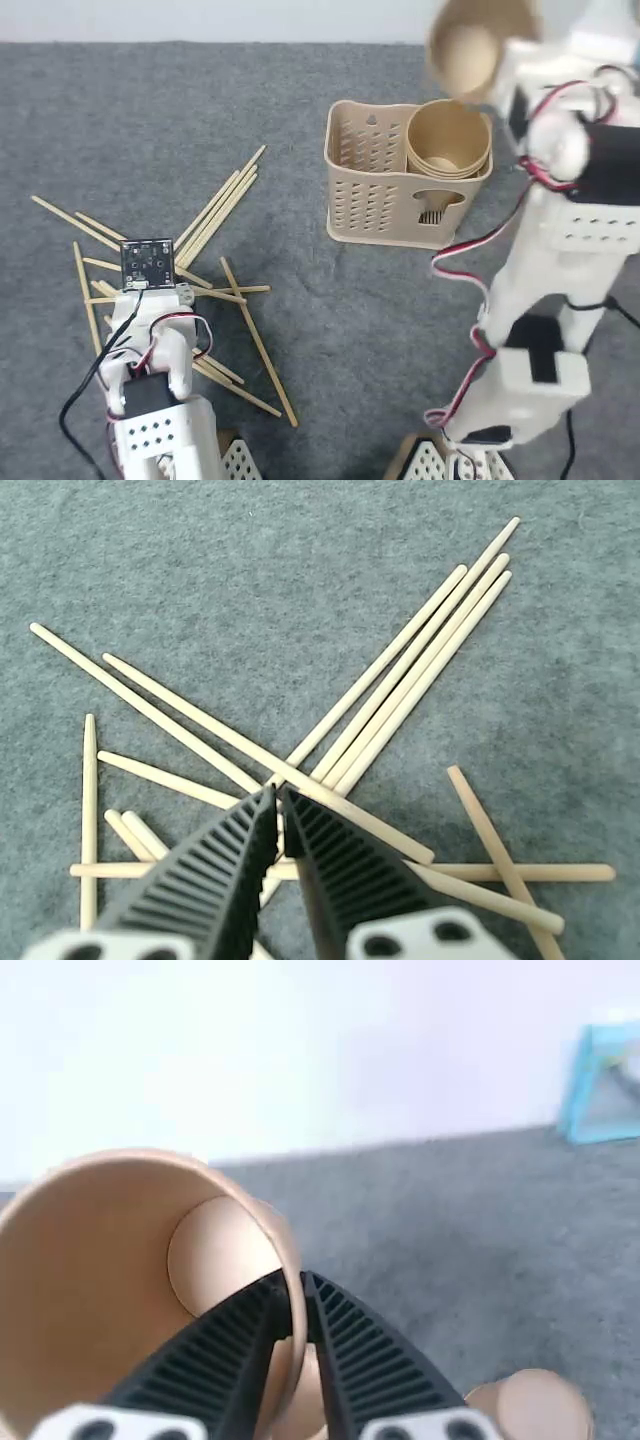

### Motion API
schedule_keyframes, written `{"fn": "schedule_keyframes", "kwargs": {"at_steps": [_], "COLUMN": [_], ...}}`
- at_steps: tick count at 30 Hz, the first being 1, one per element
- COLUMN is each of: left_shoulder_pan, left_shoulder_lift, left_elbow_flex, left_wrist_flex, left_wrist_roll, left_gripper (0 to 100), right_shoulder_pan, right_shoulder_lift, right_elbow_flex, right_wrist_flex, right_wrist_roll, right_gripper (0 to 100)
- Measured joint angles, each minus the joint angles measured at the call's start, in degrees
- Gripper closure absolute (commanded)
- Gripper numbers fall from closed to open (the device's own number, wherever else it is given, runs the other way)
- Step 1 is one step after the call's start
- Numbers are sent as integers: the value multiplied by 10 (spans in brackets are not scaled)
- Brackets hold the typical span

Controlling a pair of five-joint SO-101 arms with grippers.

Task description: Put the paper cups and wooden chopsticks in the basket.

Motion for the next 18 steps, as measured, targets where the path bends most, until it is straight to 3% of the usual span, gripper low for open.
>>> {"fn": "schedule_keyframes", "kwargs": {"at_steps": [9,18], "left_shoulder_pan": [0,0], "left_shoulder_lift": [0,0], "left_elbow_flex": [0,0], "left_wrist_flex": [0,0], "left_wrist_roll": [0,0], "left_gripper": [984,984], "right_shoulder_pan": [-11,30], "right_shoulder_lift": [-109,-114], "right_elbow_flex": [231,247], "right_wrist_flex": [0,0], "right_wrist_roll": [27,67], "right_gripper": [992,992]}}
